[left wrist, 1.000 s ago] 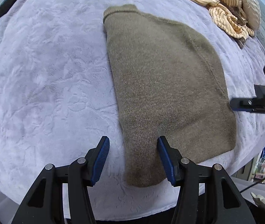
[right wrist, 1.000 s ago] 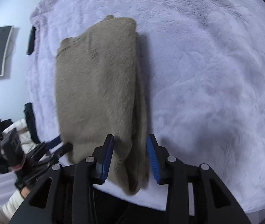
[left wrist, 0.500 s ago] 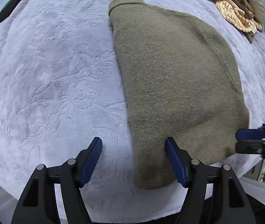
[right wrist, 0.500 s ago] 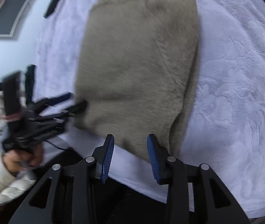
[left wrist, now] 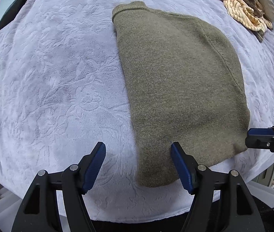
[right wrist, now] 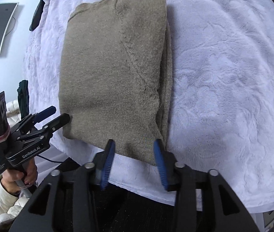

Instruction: Fold small clothes

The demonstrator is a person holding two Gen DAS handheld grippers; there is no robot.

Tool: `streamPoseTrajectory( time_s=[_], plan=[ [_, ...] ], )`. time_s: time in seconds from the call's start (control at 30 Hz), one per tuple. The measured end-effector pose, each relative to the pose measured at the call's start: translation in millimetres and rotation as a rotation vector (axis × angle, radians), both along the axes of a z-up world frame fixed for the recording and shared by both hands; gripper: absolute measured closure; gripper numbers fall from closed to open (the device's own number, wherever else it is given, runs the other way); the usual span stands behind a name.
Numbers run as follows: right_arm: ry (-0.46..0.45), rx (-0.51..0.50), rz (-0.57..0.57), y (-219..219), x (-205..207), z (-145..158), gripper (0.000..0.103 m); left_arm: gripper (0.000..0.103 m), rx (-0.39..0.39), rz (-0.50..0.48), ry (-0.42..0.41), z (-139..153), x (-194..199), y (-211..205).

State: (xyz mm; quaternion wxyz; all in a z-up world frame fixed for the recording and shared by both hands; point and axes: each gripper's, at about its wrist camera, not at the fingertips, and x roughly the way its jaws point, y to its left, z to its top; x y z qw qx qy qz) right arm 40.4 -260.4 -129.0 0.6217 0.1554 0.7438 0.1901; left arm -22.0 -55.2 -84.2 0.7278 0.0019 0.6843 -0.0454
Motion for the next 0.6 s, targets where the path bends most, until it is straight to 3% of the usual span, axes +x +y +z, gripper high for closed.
streamPoseTrajectory(
  time_s=[0.3, 0.33, 0.37, 0.4, 0.47, 0.5, 0.6],
  plan=[
    [-0.040, -0.033, -0.024, 3, 5, 18, 0.030, 0.031, 0.022, 0.025, -0.021, 21, 0, -15],
    [-0.044, -0.033, -0.028, 3, 6, 20, 0.030, 0.028, 0.035, 0.027, -0.022, 23, -2, -16],
    [-0.047, -0.036, -0.030, 2, 7, 20, 0.030, 0.011, 0.048, 0.026, -0.023, 24, -4, -18],
    [-0.052, -0.038, -0.030, 2, 7, 22, 0.030, 0.005, 0.061, 0.025, -0.035, 27, -5, -21],
    [-0.066, -0.043, -0.028, 2, 7, 25, 0.029, 0.005, 0.073, 0.023, -0.055, 31, -8, -27],
    [-0.072, -0.045, -0.025, 2, 7, 27, 0.021, 0.005, 0.075, 0.028, -0.062, 34, -9, -29],
    [-0.100, -0.062, -0.017, 4, 7, 33, 0.020, 0.005, 0.046, 0.052, -0.064, 42, -9, -31]
  ],
)
